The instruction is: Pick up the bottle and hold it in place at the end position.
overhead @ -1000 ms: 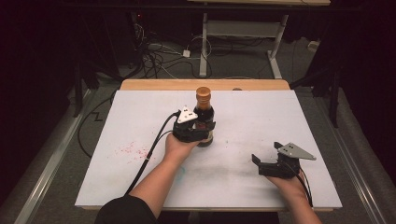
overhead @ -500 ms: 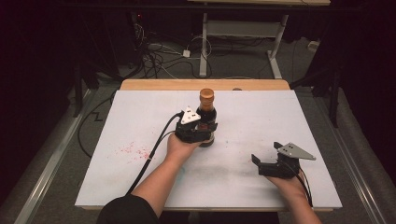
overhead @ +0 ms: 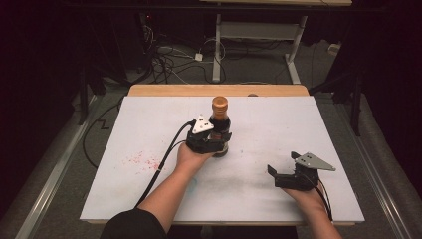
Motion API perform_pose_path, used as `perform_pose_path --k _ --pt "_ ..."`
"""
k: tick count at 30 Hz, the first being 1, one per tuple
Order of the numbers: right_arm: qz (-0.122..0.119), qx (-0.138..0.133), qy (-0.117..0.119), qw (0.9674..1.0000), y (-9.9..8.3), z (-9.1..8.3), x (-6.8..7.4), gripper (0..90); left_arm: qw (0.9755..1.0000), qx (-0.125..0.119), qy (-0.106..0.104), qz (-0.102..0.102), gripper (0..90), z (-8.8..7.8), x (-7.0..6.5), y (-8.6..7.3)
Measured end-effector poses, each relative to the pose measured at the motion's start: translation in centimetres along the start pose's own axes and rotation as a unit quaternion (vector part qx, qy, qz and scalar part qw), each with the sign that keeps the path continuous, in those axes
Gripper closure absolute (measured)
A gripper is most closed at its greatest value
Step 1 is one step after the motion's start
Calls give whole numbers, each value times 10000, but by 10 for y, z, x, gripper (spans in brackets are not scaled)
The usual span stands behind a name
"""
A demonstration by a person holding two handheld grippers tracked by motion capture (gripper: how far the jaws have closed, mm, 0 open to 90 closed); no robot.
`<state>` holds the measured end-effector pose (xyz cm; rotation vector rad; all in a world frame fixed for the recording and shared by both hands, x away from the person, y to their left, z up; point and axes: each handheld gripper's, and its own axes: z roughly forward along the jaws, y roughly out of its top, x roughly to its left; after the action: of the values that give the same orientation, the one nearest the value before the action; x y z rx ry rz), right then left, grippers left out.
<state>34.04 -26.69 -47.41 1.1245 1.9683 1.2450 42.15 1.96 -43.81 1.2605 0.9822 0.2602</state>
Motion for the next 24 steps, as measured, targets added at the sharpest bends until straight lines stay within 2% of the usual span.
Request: perform_pose_path --k 11,13,14,15,16,17,18,24 --pt "10 36 56 10000 0 2 2 4 9999 73 -86 -130 270 -1 2 3" --pt "3 38 62 10000 0 3 2 4 9996 95 -122 -217 264 -2 2 4" --pt "9 40 61 10000 0 3 2 4 9980 540 -292 148 256 -8 7 6" --pt "18 44 60 10000 0 3 2 4 9969 671 -263 324 246 -11 10 9" --pt "25 45 61 10000 0 3 2 4 9973 617 -226 334 242 -12 9 10" --pt "31 48 62 10000 0 3 2 4 9996 87 -170 -200 238 -7 2 10" --pt "37 51 67 10000 0 3 2 4 9996 54 -168 -228 238 -8 1 12" --pt "31 74 151 9999 1 4 3 5 9996 198 -132 -142 233 -17 -1 17"
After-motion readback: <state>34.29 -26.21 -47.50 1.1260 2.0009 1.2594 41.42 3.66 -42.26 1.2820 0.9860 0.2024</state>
